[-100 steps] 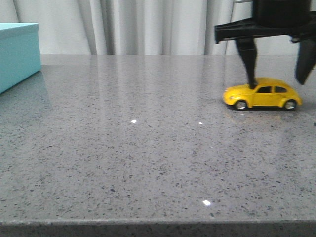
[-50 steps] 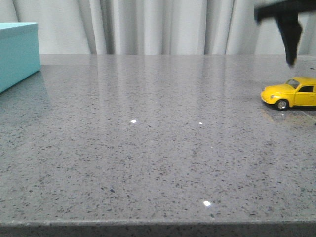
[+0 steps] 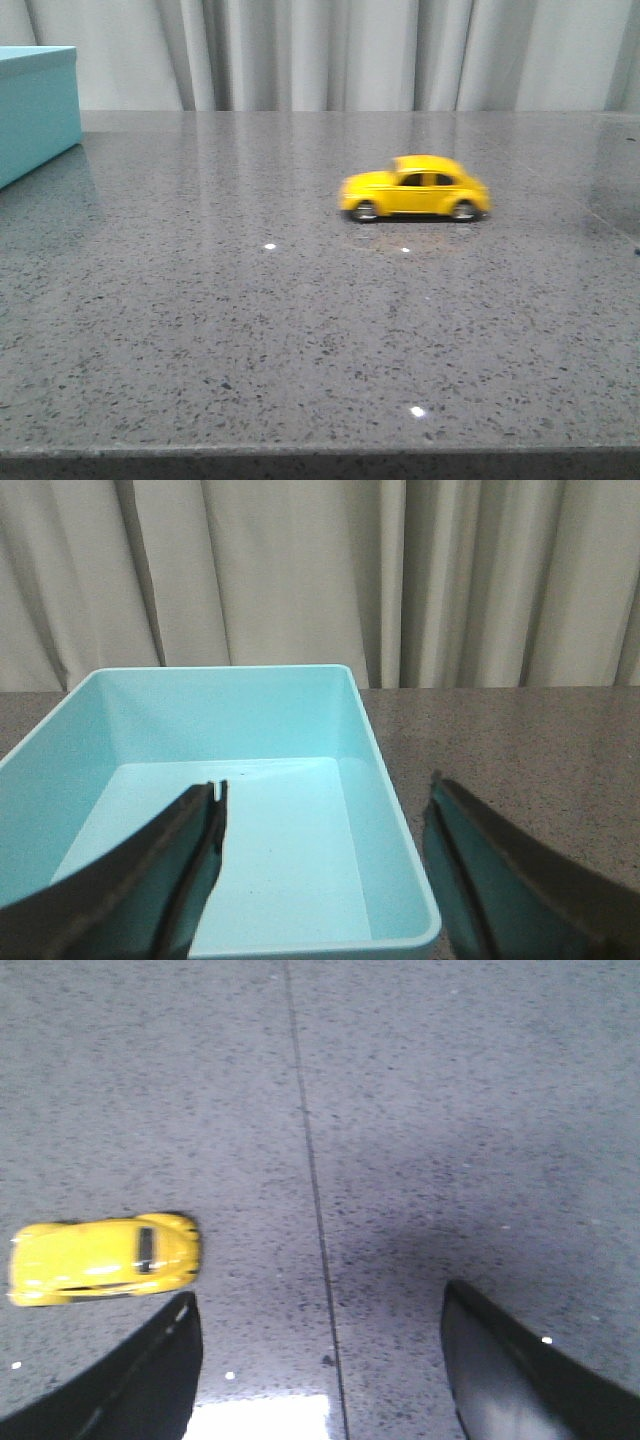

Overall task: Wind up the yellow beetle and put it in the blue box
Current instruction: 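Lift the right gripper off the car, letting it roll toward the box, then lower the left gripper onto the car and close around it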

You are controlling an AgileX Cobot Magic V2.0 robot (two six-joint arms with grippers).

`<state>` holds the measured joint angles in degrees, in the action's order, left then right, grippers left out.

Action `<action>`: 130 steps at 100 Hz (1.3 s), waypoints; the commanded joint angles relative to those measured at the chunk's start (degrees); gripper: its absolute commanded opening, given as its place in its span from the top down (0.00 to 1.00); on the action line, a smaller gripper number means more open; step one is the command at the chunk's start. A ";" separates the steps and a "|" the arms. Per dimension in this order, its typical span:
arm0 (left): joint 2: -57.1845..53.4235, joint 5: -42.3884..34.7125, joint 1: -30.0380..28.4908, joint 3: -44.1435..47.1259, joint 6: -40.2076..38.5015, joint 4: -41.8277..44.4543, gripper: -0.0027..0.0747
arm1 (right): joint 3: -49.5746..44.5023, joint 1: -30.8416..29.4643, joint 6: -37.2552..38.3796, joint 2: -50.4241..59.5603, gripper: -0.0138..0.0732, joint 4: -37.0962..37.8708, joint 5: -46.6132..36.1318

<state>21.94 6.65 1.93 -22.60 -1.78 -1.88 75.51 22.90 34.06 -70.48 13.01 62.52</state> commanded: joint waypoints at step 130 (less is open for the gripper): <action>48.63 39.06 17.73 -47.10 40.35 1.14 0.42 | -16.50 -0.15 -0.64 16.74 0.26 -1.34 -27.16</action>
<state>67.78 43.52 18.39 -64.26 33.62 0.00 57.61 22.90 33.94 -54.66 11.26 40.18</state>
